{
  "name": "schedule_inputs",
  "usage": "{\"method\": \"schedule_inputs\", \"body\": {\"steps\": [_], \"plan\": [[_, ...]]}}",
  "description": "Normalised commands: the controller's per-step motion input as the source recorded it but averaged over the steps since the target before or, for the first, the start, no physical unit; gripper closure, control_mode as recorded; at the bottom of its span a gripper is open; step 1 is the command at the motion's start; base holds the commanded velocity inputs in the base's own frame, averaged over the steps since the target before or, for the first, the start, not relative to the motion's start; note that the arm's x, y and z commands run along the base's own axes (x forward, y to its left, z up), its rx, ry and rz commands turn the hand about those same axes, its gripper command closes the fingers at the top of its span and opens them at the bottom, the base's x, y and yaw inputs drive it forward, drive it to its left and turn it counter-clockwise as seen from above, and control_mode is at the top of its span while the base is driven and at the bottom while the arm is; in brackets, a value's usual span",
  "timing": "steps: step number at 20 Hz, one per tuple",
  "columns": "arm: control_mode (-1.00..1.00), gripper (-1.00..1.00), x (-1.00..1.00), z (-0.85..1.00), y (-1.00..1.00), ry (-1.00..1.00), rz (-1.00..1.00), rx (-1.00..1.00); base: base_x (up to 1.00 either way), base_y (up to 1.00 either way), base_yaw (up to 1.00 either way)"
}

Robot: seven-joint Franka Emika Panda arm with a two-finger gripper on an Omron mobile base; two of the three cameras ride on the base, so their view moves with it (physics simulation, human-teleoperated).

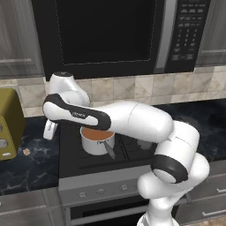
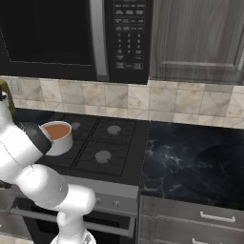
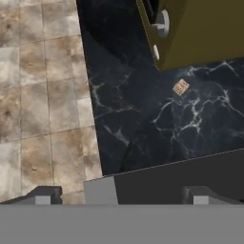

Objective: Pick up the sugar cube(s) and place them in the saucepan with hot chocolate.

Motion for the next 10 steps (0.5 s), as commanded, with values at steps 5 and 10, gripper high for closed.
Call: {"method": "schedule_inputs", "body": {"steps": [5, 10], "plan": [[-1.0, -1.0, 0.14, -0.13, 0.02, 0.01, 0.0, -0.01, 0.0, 0.0, 0.0], [-1.0, -1.0, 0.32, -0.49, 0.14, 0.0, -0.09, 0.0, 0.0, 0.0, 0.0]]}}
